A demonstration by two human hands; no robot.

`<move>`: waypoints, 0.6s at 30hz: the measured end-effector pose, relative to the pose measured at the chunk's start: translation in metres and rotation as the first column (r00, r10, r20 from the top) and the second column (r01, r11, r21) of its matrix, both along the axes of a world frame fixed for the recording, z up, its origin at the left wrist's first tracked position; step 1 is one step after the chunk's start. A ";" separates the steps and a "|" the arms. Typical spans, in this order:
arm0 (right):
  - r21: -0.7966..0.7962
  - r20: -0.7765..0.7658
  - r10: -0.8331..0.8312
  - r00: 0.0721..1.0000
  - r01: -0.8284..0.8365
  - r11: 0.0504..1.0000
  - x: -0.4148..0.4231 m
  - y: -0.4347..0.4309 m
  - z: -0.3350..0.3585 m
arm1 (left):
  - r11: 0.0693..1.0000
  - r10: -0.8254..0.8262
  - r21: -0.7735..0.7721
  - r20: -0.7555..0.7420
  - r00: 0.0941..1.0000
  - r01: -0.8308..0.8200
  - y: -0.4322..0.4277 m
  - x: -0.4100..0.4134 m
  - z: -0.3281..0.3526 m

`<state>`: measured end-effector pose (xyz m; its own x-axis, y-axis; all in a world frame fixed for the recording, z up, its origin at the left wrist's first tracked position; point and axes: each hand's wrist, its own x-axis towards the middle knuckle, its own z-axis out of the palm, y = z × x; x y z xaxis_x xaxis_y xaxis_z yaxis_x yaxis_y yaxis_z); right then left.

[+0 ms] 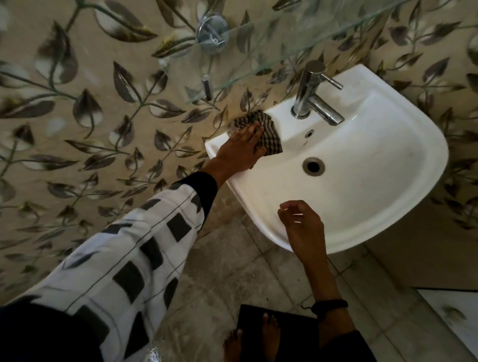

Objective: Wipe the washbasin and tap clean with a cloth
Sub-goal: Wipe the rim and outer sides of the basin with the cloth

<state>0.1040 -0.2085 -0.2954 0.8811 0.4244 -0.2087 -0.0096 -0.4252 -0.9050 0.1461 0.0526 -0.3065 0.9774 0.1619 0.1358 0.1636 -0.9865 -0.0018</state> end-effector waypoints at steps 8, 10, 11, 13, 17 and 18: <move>-0.045 0.036 -0.043 0.998 0.045 0.998 0.003 -0.021 0.002 | 0.938 -0.341 -0.019 -0.219 0.914 0.346 0.019 0.052 -0.022; -0.047 0.025 -0.054 0.998 0.056 0.997 0.002 -0.027 -0.001 | 0.893 -0.383 0.144 -0.251 0.889 0.426 0.017 0.043 -0.022; -0.049 0.012 -0.055 0.998 0.055 0.997 0.000 -0.028 -0.002 | 0.875 -0.375 0.194 -0.306 0.875 0.442 0.016 0.033 -0.023; -0.058 -0.010 -0.051 0.999 0.051 0.997 -0.002 -0.029 -0.002 | 0.864 -0.347 0.251 -0.328 0.878 0.436 0.012 0.020 -0.021; -0.024 0.006 -0.072 0.997 0.072 0.997 0.001 -0.022 0.006 | 0.829 -0.371 0.344 -0.252 0.894 0.441 0.023 0.036 -0.015; -0.015 0.014 -0.079 0.997 0.079 0.997 0.005 -0.020 0.008 | 0.814 -0.394 0.364 -0.227 0.891 0.453 0.027 0.045 -0.018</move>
